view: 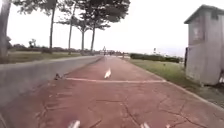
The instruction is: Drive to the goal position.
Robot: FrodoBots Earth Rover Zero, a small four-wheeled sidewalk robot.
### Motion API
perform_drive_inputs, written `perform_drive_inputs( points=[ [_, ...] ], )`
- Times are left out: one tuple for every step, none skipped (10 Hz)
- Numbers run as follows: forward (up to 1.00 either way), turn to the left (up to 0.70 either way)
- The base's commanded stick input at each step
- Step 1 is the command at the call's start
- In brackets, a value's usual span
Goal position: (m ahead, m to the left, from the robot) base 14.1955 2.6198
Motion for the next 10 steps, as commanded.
perform_drive_inputs(
  points=[
    [0.7, 0.03],
    [0.7, 0.03],
    [0.7, 0.03],
    [0.7, 0.03],
    [0.7, 0.02],
    [0.7, 0.02],
    [0.7, 0.03],
    [0.7, 0.02],
    [0.7, 0.02],
    [0.7, 0.02]
  ],
)
